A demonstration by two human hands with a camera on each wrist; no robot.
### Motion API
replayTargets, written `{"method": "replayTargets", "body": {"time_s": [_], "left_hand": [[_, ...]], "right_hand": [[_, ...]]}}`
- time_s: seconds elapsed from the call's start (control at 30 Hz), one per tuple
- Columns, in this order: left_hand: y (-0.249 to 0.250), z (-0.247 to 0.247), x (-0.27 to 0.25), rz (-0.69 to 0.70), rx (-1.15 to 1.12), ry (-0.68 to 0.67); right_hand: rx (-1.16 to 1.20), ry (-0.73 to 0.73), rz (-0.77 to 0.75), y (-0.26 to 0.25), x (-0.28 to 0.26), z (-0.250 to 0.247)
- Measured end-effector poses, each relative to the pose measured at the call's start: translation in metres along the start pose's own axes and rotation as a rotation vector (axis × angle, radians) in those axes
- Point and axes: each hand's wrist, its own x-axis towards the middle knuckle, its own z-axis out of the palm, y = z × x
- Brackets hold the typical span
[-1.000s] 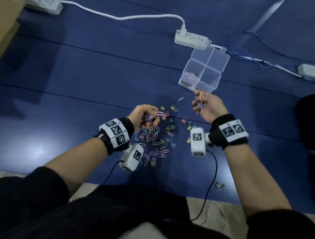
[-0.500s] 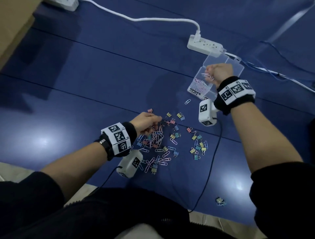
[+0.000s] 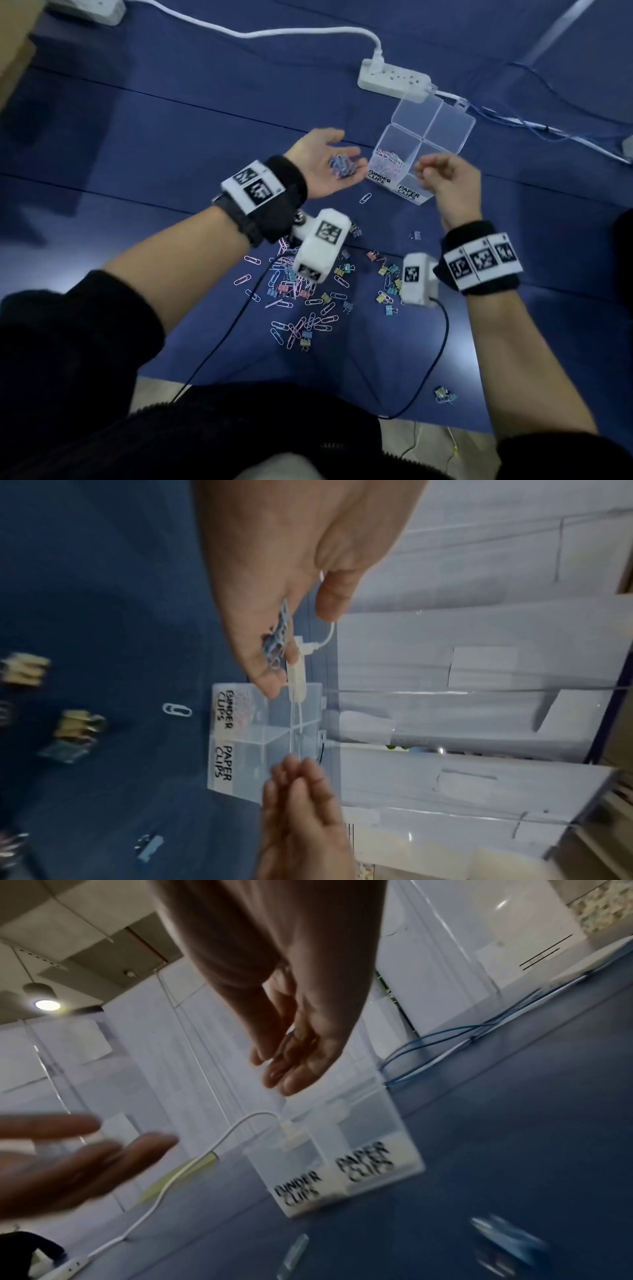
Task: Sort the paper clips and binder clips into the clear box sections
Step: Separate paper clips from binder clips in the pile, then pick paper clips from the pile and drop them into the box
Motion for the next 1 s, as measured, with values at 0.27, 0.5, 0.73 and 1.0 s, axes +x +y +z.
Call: {"method": "replayTargets", "body": {"time_s": [0.27,0.5,0.73,1.0], "left_hand": [[0.013,0.069,0.049,0.017,-0.008,0.013],[0.003,0.079,0.072,0.018,-0.029,0.064],[0.008,0.075,0.067,0.024,-0.020,0.000],[0.007,0.038,0.040,0.267,0.371,0.224]], "right_hand": [[0.197,0.003,0.041,0.027,-0.039,-0.013],[0.194,0.157,0.001,0.019,-0.025,-0.035],[0.054,0.166,-0.004,-0.014,0.026,-0.022],[-0.215,0.163,0.002,-0.019,0.062,0.027]]}}
